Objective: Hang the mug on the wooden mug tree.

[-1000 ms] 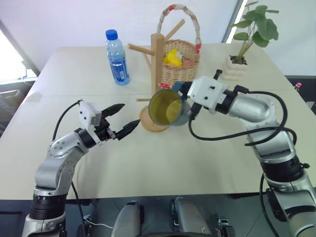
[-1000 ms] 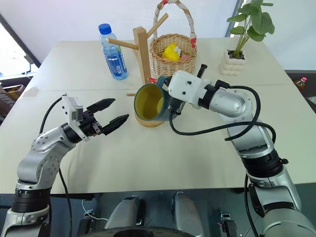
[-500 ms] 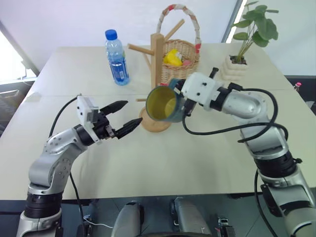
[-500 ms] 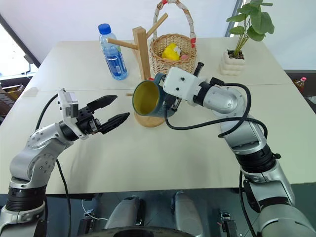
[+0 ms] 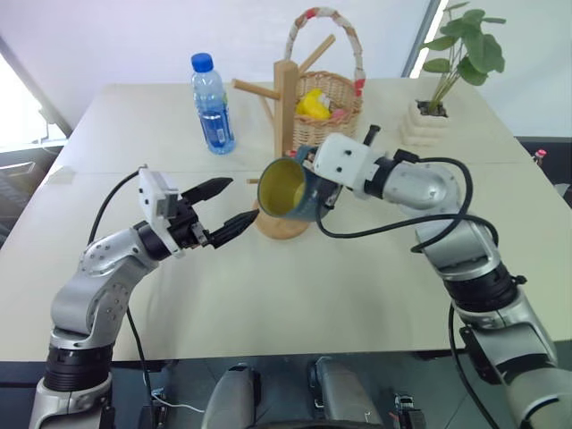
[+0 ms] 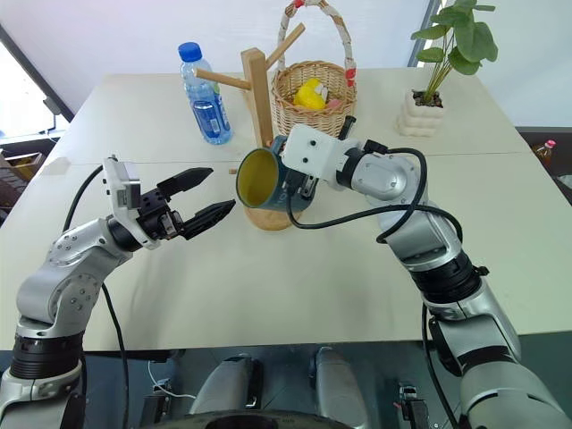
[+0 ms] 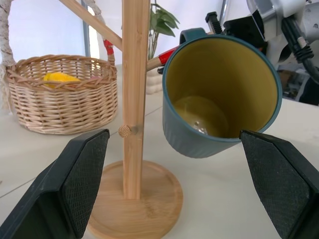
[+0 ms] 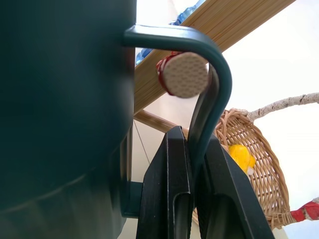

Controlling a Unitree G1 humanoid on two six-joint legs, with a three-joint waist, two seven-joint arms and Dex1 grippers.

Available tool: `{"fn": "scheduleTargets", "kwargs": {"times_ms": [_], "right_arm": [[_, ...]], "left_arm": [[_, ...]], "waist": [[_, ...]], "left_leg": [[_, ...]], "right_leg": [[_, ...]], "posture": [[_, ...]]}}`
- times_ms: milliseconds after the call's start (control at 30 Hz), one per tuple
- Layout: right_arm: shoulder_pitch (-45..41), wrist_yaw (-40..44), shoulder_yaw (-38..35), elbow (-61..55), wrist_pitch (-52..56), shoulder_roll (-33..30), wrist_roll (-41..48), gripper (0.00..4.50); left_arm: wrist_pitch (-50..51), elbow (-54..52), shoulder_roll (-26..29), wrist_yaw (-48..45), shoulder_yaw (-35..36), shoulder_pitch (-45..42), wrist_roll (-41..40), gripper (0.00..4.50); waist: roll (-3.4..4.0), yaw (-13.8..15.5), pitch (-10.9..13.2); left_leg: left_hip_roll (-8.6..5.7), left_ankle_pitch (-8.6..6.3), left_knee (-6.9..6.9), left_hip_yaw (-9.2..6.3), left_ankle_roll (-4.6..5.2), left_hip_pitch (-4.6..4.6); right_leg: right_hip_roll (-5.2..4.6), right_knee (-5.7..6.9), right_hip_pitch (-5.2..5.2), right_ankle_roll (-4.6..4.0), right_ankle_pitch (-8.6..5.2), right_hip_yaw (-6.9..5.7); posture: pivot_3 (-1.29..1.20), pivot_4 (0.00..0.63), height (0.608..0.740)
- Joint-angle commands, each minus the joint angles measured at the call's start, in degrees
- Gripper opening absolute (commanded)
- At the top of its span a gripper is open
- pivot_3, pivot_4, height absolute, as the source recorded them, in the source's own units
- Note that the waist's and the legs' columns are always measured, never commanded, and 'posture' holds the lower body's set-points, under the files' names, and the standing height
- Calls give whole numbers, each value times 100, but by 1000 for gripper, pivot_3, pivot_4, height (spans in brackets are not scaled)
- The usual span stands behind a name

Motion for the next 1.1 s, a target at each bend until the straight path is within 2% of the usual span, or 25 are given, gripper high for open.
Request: {"fn": "scheduleTargets", "kwargs": {"times_ms": [33,167,233,533,767,900,1100], "right_arm": [[-188,-45,-97,-107,-23,56,-59,18],[-207,-53,-141,-114,-73,68,-88,1372],[-218,-64,-173,-124,-116,34,-120,2400],[-32,333,-842,-563,-174,-561,261,2400],[1044,944,-1940,-1085,-128,-1176,1305,2400],[2160,620,-2770,-677,-326,-739,1883,2400],[2854,-281,-3234,545,-1053,311,2209,2400]], "left_arm": [[-42,-215,-16,25,40,-77,-89,4500],[-46,-209,-27,20,36,-82,-83,4500],[-48,-191,-38,20,24,-109,-76,4500],[-32,-120,-45,-11,-4,-203,-63,4500],[6,-14,35,7,116,-139,-69,4500],[123,271,25,382,437,121,-35,4500],[-309,840,-318,1166,806,648,505,4500]], "waist": [[0,0,0],[0,-1,0],[0,-1,0],[-1,8,1],[-4,9,2],[-9,-3,0],[-9,-2,1]], "left_leg": [[0,0,0,0,0,0],[0,0,0,0,0,0],[0,0,0,0,0,0],[-1,0,-1,0,0,-4],[-1,0,-4,0,1,-2],[3,-1,-7,0,1,6],[3,0,-4,3,1,11]], "right_leg": [[0,0,0,0,0,0],[0,0,0,0,0,0],[0,0,0,0,0,0],[-1,-4,0,0,0,0],[-2,-11,6,0,0,0],[2,-10,12,0,0,0],[2,0,12,0,0,3]], "posture": [[0,150,740],[0,150,740],[0,150,740],[0,150,740],[0,150,740],[0,150,740],[0,150,740]]}}
